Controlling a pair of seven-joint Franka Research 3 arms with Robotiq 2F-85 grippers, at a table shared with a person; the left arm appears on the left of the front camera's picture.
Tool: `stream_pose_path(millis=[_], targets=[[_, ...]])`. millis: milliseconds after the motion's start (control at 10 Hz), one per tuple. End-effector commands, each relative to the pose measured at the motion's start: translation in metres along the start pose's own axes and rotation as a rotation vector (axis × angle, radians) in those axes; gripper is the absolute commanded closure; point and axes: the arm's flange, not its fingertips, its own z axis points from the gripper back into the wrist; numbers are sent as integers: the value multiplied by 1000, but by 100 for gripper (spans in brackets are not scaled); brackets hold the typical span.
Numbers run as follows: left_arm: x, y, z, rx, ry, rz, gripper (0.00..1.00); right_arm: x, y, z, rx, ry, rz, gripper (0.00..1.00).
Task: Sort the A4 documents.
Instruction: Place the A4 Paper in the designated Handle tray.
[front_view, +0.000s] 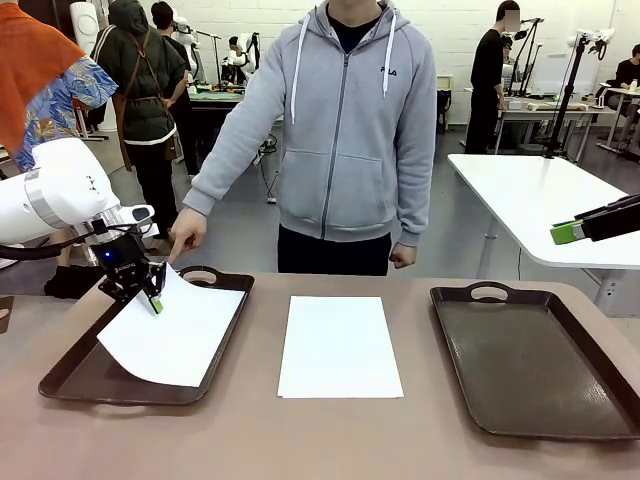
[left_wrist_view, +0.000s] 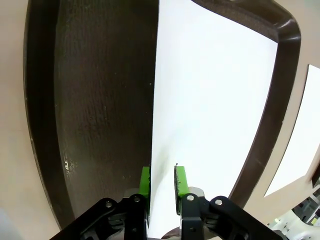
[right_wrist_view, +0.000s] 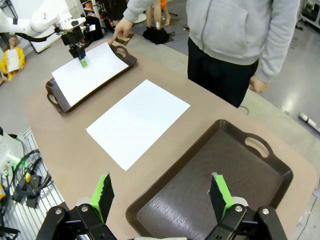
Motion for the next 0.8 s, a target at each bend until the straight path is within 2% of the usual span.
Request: stream_pose_path(millis=[0,100,200,300,400,500,600,700], targets=[[0,-1,-4,50,-10,41,44,-1,-1,-2,16,-5,0,0],[-1,-1,-3,71,-20,53,60,-1,-1,-2,16,-5,0,0],[-3,-1,-4,83,-23,66,26,-1,-1,-2,16,-5,0,0],[-4,-1,-4,72,-13,69,42,-1,-1,-2,16,-5,0,0],[-6,0,-2,64,-19,76,50,-1,-1,-2,16,-5,0,0],[-9,-1,0,66,-20,76,23,-1,-1,-2,16,-5,0,0],[-10,0,1,62,-16,75,32,-1,-1,-2,16,-5,0,0],[-12,1,4,66,-25,87,5,-1,-1,-2,16,-5,0,0]])
